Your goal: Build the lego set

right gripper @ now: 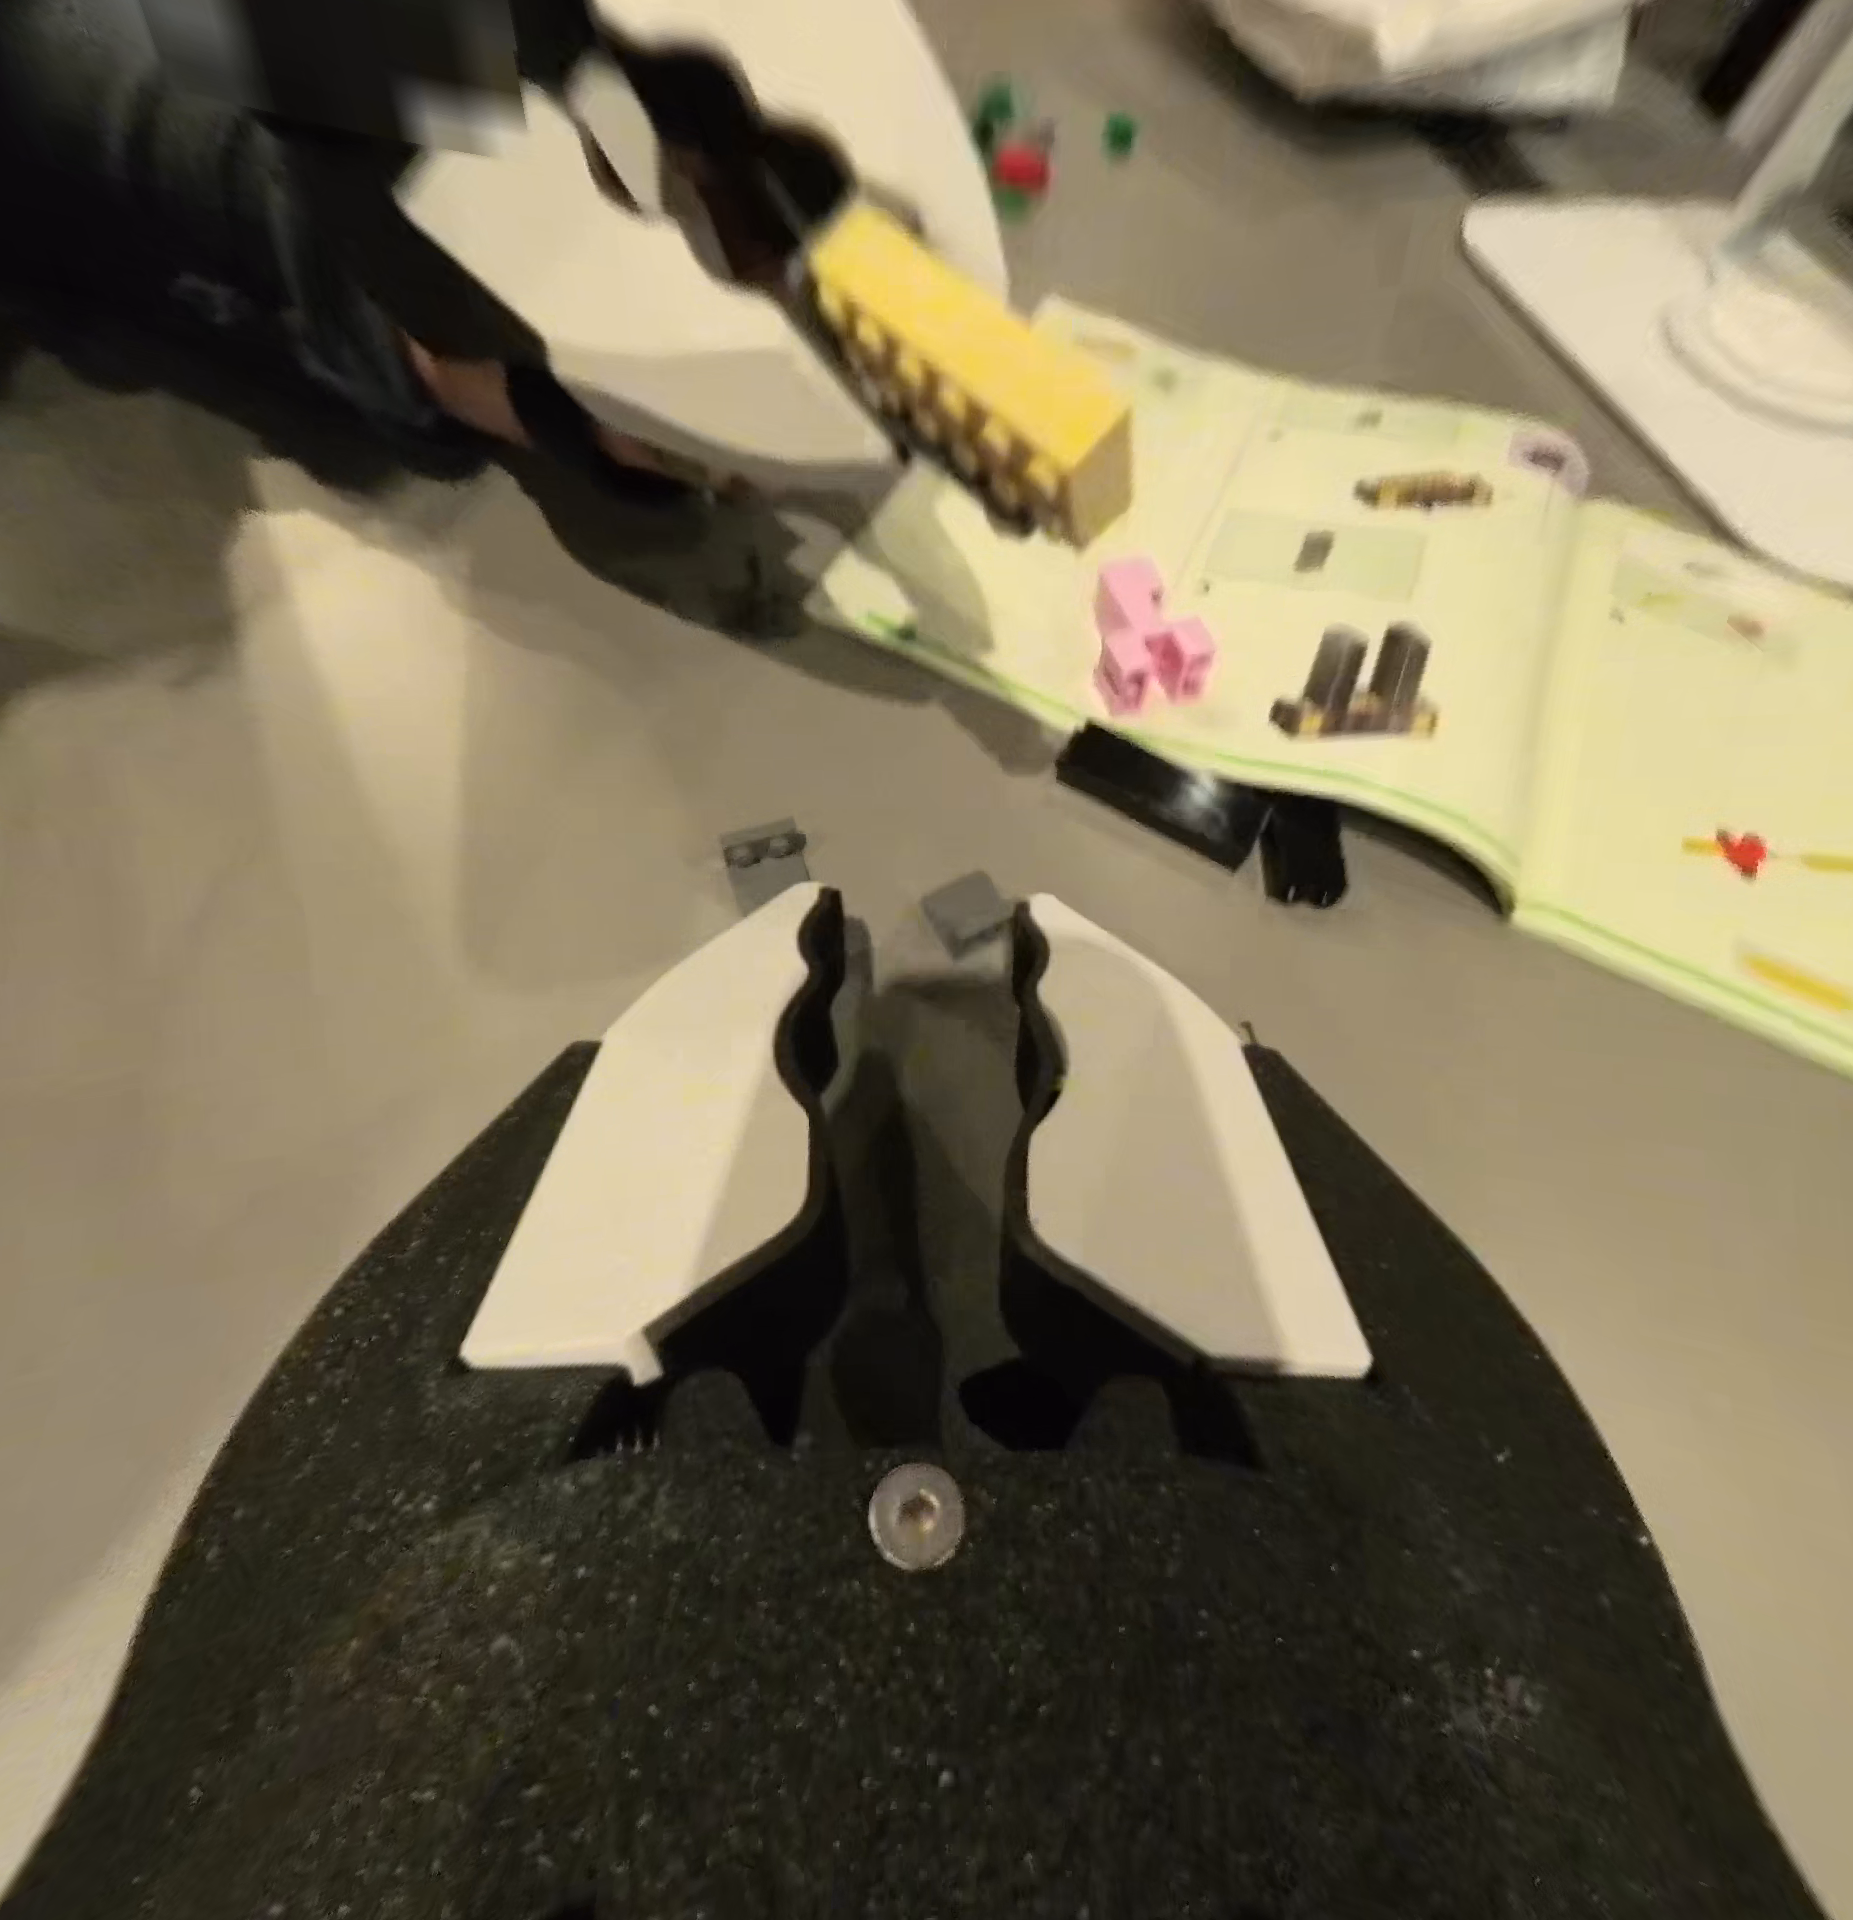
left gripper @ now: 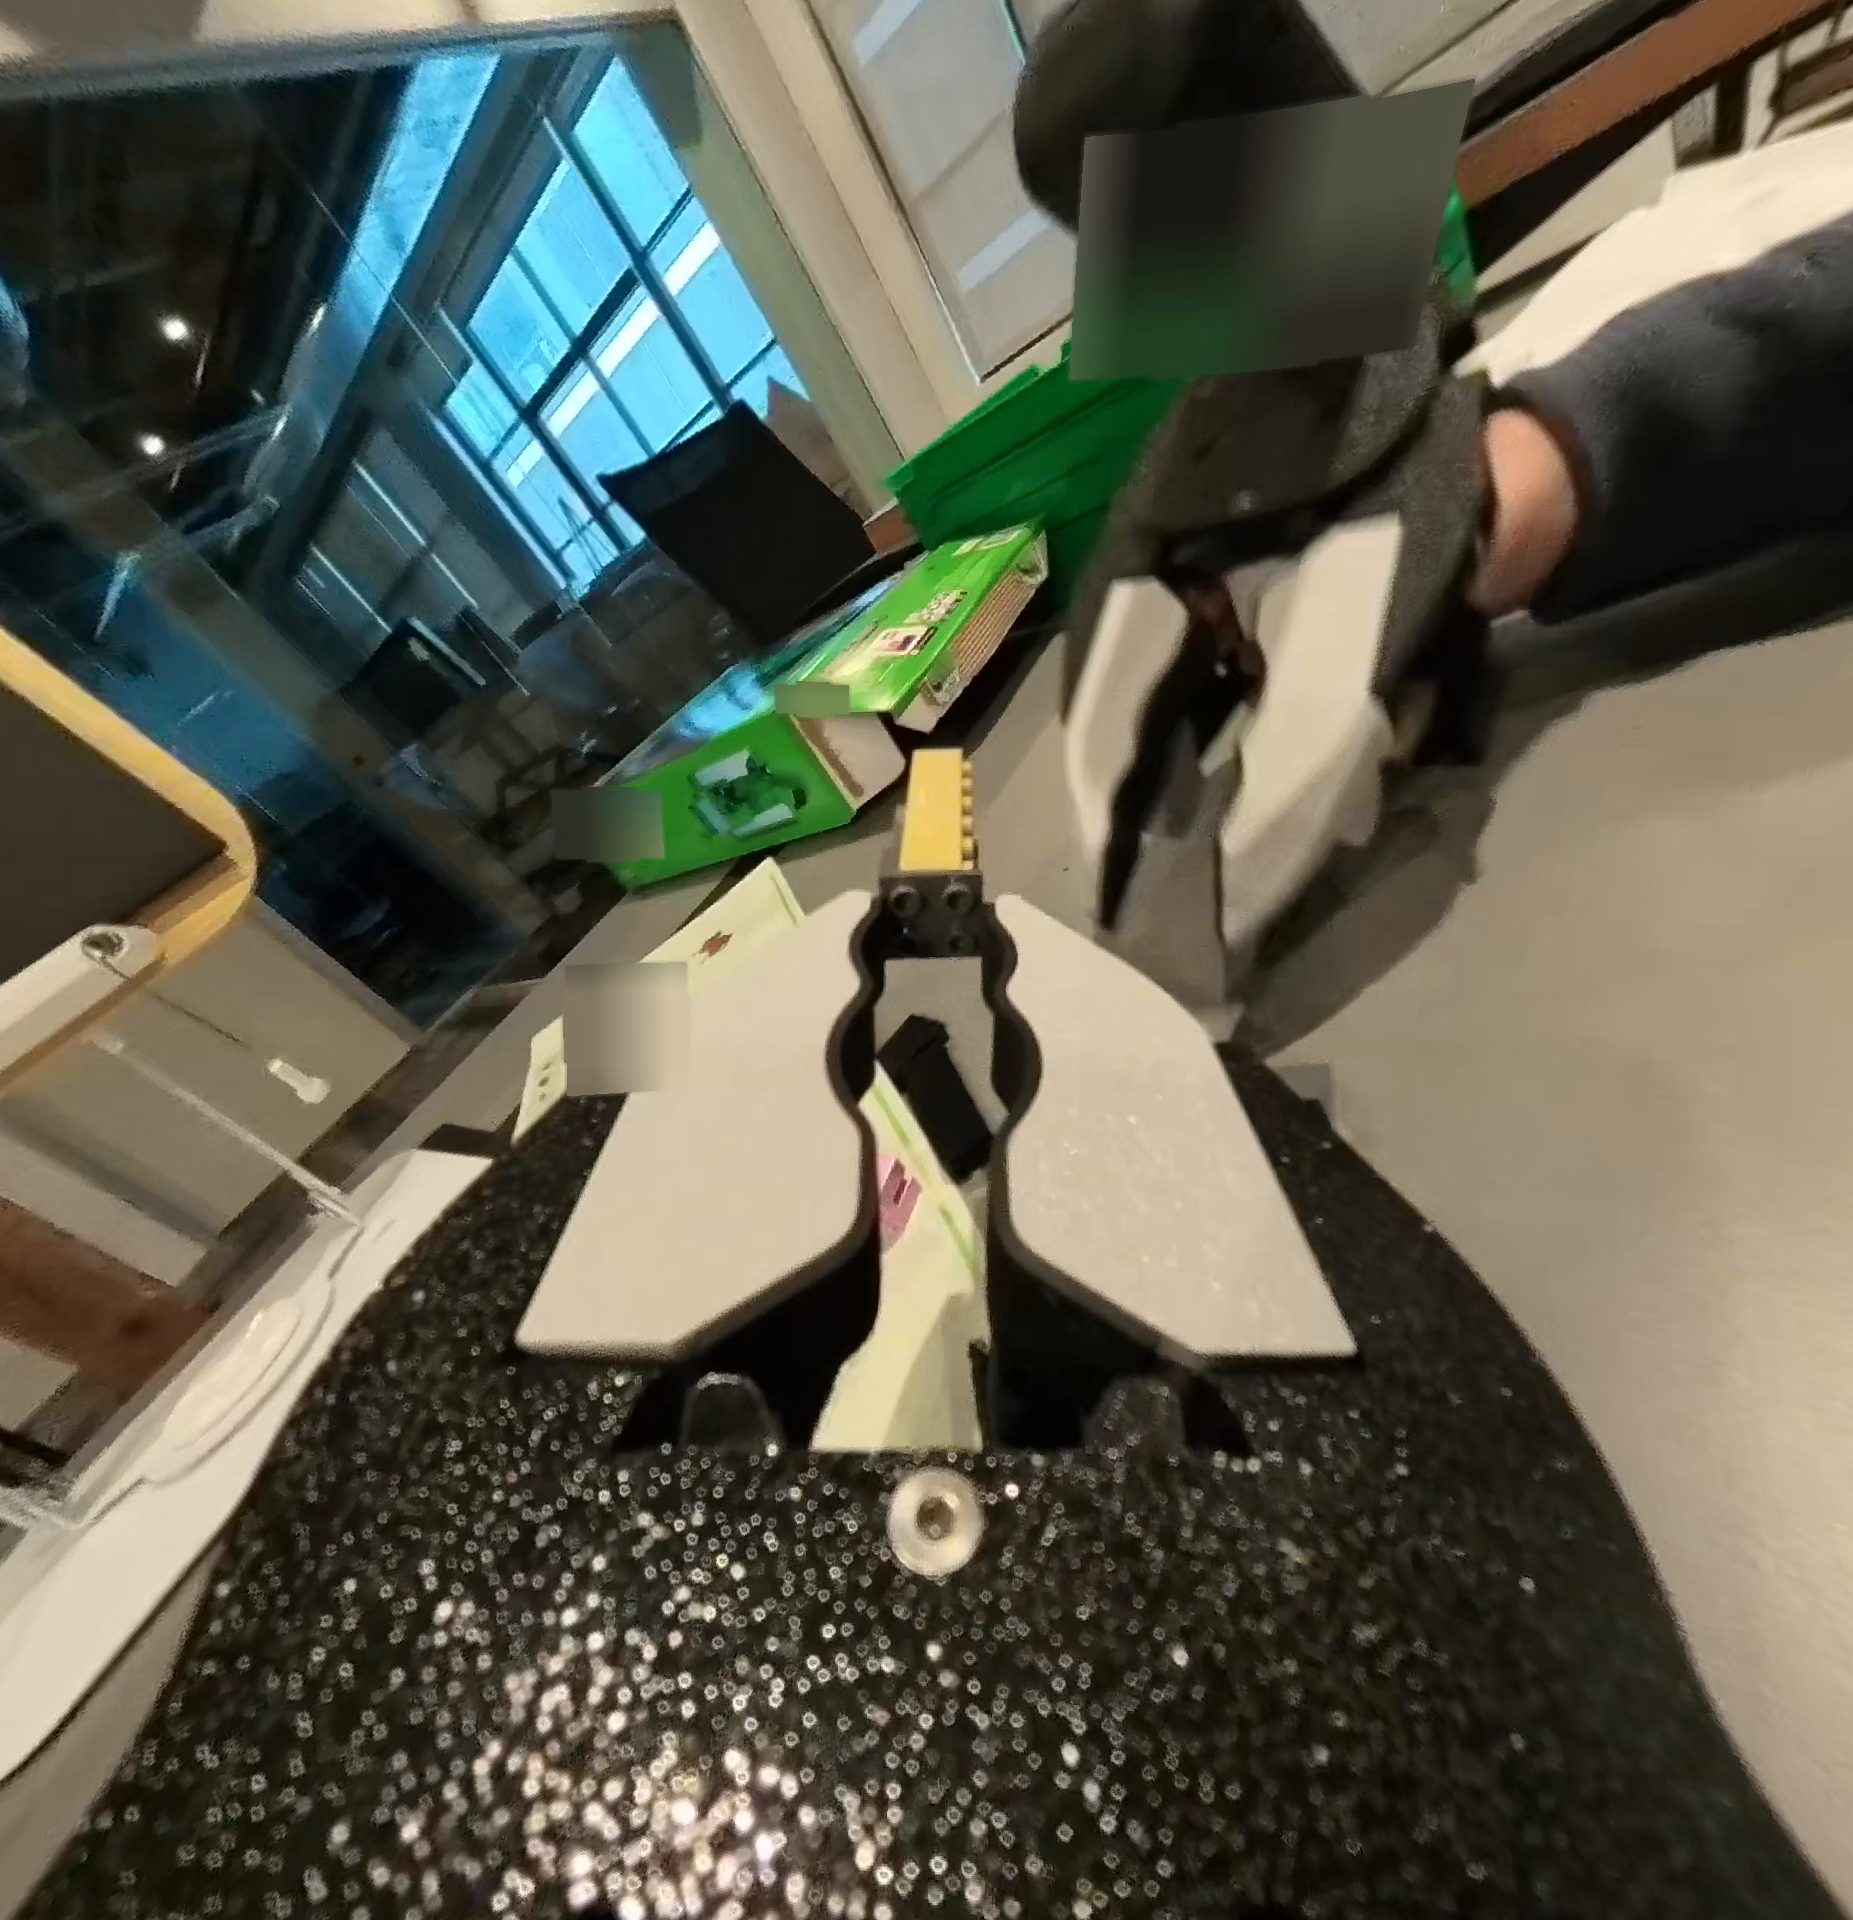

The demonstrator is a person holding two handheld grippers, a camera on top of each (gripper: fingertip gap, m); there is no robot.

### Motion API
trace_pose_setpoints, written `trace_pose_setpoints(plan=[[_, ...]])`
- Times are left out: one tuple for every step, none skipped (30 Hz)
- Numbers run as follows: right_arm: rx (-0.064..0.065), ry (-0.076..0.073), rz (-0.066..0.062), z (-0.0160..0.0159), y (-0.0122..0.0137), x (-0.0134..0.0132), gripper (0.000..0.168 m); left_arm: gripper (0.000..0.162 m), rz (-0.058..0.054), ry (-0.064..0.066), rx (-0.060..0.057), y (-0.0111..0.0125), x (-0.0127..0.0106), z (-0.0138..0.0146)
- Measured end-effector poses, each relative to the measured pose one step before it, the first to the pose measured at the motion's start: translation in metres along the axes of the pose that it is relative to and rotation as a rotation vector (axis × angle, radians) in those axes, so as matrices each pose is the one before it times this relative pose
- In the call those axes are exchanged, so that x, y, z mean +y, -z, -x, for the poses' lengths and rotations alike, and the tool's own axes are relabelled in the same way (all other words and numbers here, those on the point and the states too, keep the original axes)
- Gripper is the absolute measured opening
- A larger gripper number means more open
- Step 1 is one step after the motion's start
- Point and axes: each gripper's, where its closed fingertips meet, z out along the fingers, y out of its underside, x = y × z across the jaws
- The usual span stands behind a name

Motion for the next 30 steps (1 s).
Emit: trace_pose_setpoints(plan=[[-0.0219, 0.006, -0.0791, -0.00041, 0.00495, -0.01004, 0.032, 0.017, -0.0002, -0.0122, 0.002, -0.00016, -0.00015, -0.00095], [-0.0177, -0.0002, -0.0948, 0.00029, 0.00602, -0.01364, 0.033, 0.017, -0.002, -0.0101, 0.0088, -0.00026, -0.00029, -0.0018], [-0.0076, -0.0059, -0.0836, 0.00044, 0.00573, -0.01442, 0.036, 0.017, -0.0114, -0.0063, 0.0176, -0.00009, -0.00175, -0.00303], [-0.0004, 0.0064, -0.0521, 0.00129, 0.0042, -0.01227, 0.042, 0.017, -0.0196, -0.007, 0.0209, 0.00028, -0.00306, -0.00364], [0.0171, 0.0293, -0.0206, 0.00076, 0.00252, -0.00837, 0.048, 0.017, -0.0212, -0.0098, 0.0208, 0.00047, -0.00338, -0.00377], [0.0246, 0.0464, 0.0042, 0.00091, 0.00077, -0.00456, 0.051, 0.017, -0.0187, -0.0109, 0.0201, 0.00032, -0.00308, -0.00393], [0.014, 0.0487, 0.0244, 0.00272, -0.00029, -0.00094, 0.05, 0.017, -0.015, -0.0095, 0.02, 0.0, -0.00245, -0.00374], [0.0068, 0.0385, 0.0265, 0.00349, -0.00126, 0.00049, 0.048, 0.017, -0.0125, -0.0067, 0.0206, -0.00008, -0.00215, -0.00368], [-0.0017, 0.0292, 0.0117, 0.00454, -0.00157, -0.00051, 0.043, 0.017, -0.0099, -0.004, 0.0187, -0.00022, -0.00159, -0.00329], [-0.0015, 0.0249, -0.0055, 0.00426, -0.00144, -0.00197, 0.036, 0.017, -0.0061, -0.0024, 0.0136, -0.00007, -0.00108, -0.00234], [0.0041, 0.0239, -0.0094, 0.0031, -0.00126, -0.00211, 0.031, 0.017, -0.0039, -0.0012, 0.0087, -0.00006, -0.00059, -0.00134], [0.0052, 0.0265, 0.0043, 0.00212, -0.00107, -0.00024, 0.026, 0.017, -0.0057, 0.0007, 0.0064, 0.00019, -0.0009, -0.00093], [0.0152, 0.0283, 0.0184, 0.00002, -0.00102, 0.00139, 0.025, 0.017, -0.008, 0.0024, 0.0057, 0.00037, -0.00111, -0.00067], [0.0159, 0.0305, 0.022, -0.00042, -0.00064, 0.00202, 0.022, 0.017, -0.008, 0.0034, 0.0058, 0.00041, -0.00106, -0.00069], [0.0134, 0.0299, 0.0125, -0.00002, -0.00042, 0.00101, 0.018, 0.017, -0.0074, 0.0043, 0.0063, 0.00027, -0.00103, -0.00069], [0.0134, 0.0255, -0.0021, -0.00001, 0.00002, -0.00047, 0.016, 0.017, -0.0052, 0.0046, 0.0049, 0.00019, -0.00055, -0.00042], [0.0102, 0.0172, -0.006, 0.00012, 0.00048, -0.00093, 0.016, 0.017, -0.0029, 0.0038, 0.003, 0.00009, -0.00031, -0.00021], [0.0042, 0.0115, -0.0006, 0.00051, 0.00042, -0.00032, 0.016, 0.017, -0.0027, 0.0031, 0.0041, -0.00003, -0.00023, -0.00039], [0.005, 0.012, 0.0013, 0.00034, 0.00033, -0.00027, 0.016, 0.017, -0.0025, 0.0031, 0.0038, -0.00005, -0.00034, -0.00037], [0.0116, 0.0184, 0.0019, -0.00036, 0.00034, -0.00051, 0.016, 0.017, 0.0004, 0.0039, 0.0024, 0.00002, 0.00022, -0.00017], [0.0111, 0.0259, 0.0043, 0.00003, 0.00021, -0.00069, 0.017, 0.017, 0.0071, 0.0042, 0.0035, -0.00035, 0.00113, -0.00027], [0.0082, 0.0248, 0.0032, 0.00032, 0.00009, -0.00134, 0.018, 0.017, 0.0137, 0.0028, 0.0025, -0.00081, 0.00207, -0.00023], [0.0021, 0.0205, 0.0045, 0.00095, -0.00003, -0.00151, 0.019, 0.017, 0.0152, -0.0005, 0.0001, -0.00078, 0.0021, -0.00007], [-0.0025, 0.0178, 0.0092, 0.00142, -0.00043, -0.00072, 0.019, 0.017, 0.0112, -0.0043, 0.0016, -0.00067, 0.00152, -0.0006], [-0.0014, 0.0184, 0.0218, 0.00122, -0.00098, 0.0011, 0.019, 0.017, 0.0058, -0.0057, 0.0077, -0.00059, 0.0005, -0.00161], [0.0021, 0.0244, 0.0278, 0.00099, -0.00121, 0.00225, 0.018, 0.017, 0.0052, -0.0059, 0.0098, -0.00059, 0.00042, -0.00202], [-0.0011, 0.03, 0.0278, 0.00172, -0.00112, 0.00226, 0.017, 0.017, 0.0115, -0.0071, 0.0018, -0.0006, 0.00128, -0.00094], [0.0057, 0.0305, 0.0313, 0.0009, -0.00099, 0.00272, 0.014, 0.017, 0.0147, -0.0068, -0.0036, -0.00073, 0.00187, 0.00008], [0.0054, 0.0312, 0.0267, 0.00072, -0.00083, 0.00213, 0.013, 0.017, 0.0121, -0.0027, 0.0004, -0.00058, 0.00174, -0.00028], [0.0026, 0.0269, 0.0216, 0.00086, -0.00041, 0.00151, 0.013, 0.017, 0.0094, 0.0012, 0.0034, -0.0005, 0.00125, -0.00047]])
